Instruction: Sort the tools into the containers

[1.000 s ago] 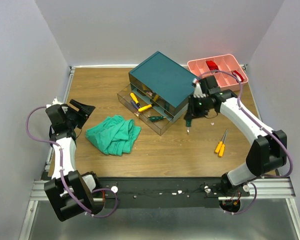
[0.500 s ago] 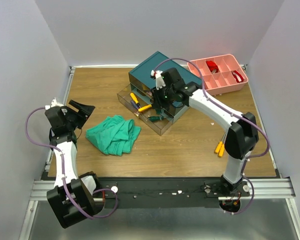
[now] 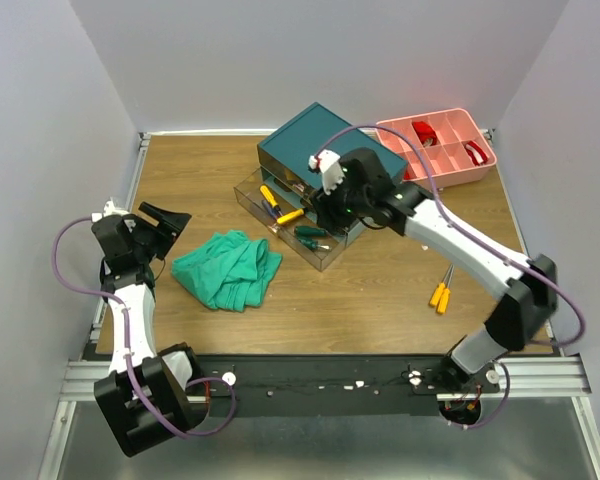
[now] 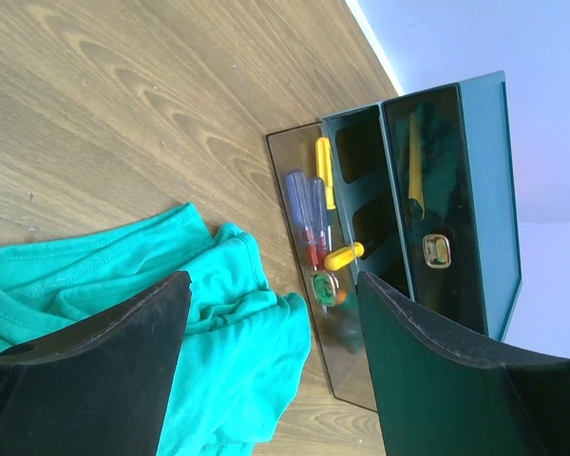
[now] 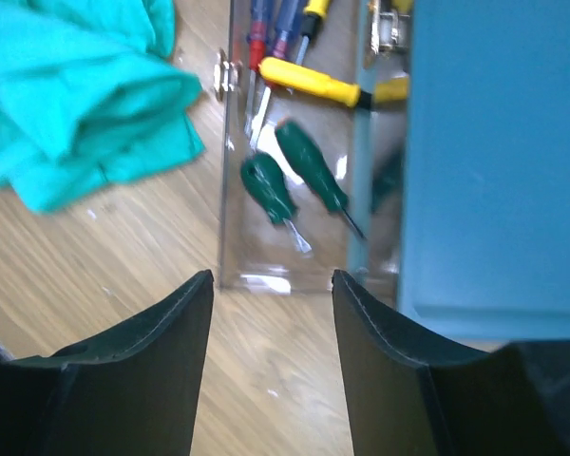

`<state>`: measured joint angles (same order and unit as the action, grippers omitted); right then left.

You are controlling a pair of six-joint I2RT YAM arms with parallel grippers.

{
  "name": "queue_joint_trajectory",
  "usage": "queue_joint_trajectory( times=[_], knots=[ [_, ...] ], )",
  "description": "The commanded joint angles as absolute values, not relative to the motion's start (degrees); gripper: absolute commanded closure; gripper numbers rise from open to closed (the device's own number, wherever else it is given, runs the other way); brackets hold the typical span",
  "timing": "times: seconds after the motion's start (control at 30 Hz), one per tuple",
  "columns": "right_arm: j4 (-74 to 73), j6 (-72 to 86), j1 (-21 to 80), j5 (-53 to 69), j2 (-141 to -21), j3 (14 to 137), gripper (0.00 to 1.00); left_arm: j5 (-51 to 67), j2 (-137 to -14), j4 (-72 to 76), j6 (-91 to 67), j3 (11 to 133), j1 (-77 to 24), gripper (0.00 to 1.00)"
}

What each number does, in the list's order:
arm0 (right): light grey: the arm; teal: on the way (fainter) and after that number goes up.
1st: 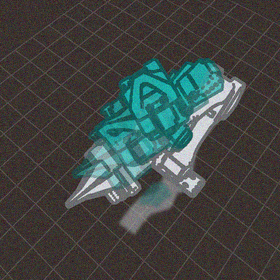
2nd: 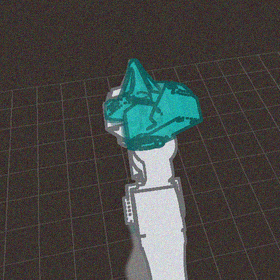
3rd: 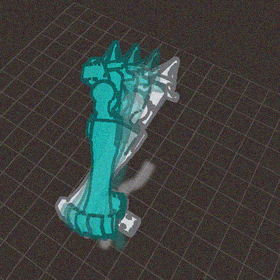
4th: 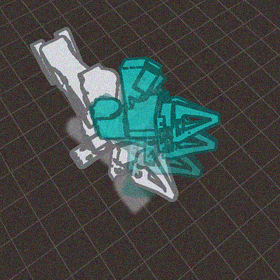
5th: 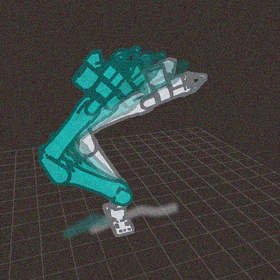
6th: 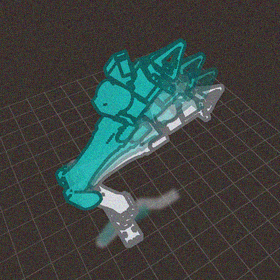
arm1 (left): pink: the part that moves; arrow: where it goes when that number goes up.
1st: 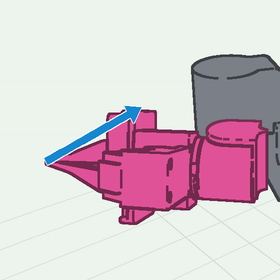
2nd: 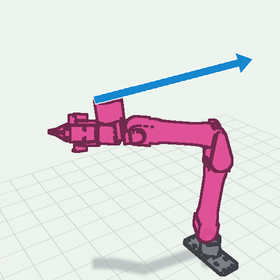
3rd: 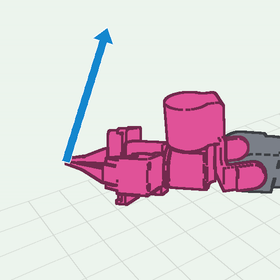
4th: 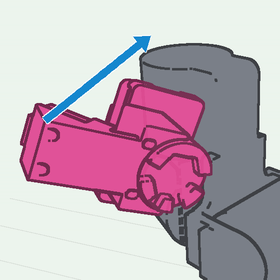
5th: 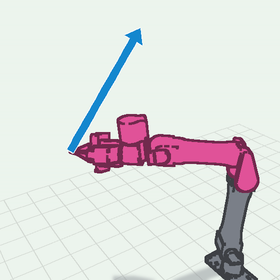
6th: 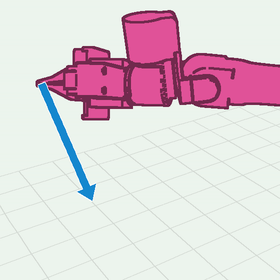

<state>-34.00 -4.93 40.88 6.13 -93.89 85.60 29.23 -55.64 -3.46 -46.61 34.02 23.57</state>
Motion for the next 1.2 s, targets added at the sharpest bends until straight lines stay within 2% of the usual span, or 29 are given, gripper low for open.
queue_joint_trajectory(
  times=[0.0, 0.13, 0.3, 0.4, 0.57, 0.87, 1.17],
  knots=[
    [-36.12, -22.71, 39.03, 7.19, -79.77, 74.12, 0.4, 30.59, -56.86, -0.97, -47.11, 34.45, 23.91, 0.2],
    [-41.73, -37.22, 28.08, 20.78, -68.66, 60.86, 0.38, 30.59, -57.57, -0.26, -47.2, 34.28, 23.91, 0.2],
    [-52.44, -70.22, 24.0, 23.64, -56.18, 47.13, 0.38, 30.41, -58.27, -0.26, -46.32, 33.84, 23.91, 0.2],
    [-55.01, -79.42, 23.29, 21.01, -52.39, 40.79, 0.38, 31.11, -58.53, 1.75, -45.79, 33.84, 23.73, 0.2],
    [-62.49, -87.28, 21.89, 19.08, -59.13, 38.5, 0.45, 31.11, -58.62, 1.32, -45.53, 34.28, 23.64, 0.2],
    [-63.8, -97.9, 13.19, 15.92, -66.96, 41.48, 0.45, 30.41, -56.95, 0.09, -44.65, 33.31, 23.64, 0.2],
    [-57.66, -104.41, 8.18, 11.87, -71.97, 40.6, 0.45, 30.15, -57.39, -1.23, -44.47, 34.1, 23.82, 0.2]
  ],
)
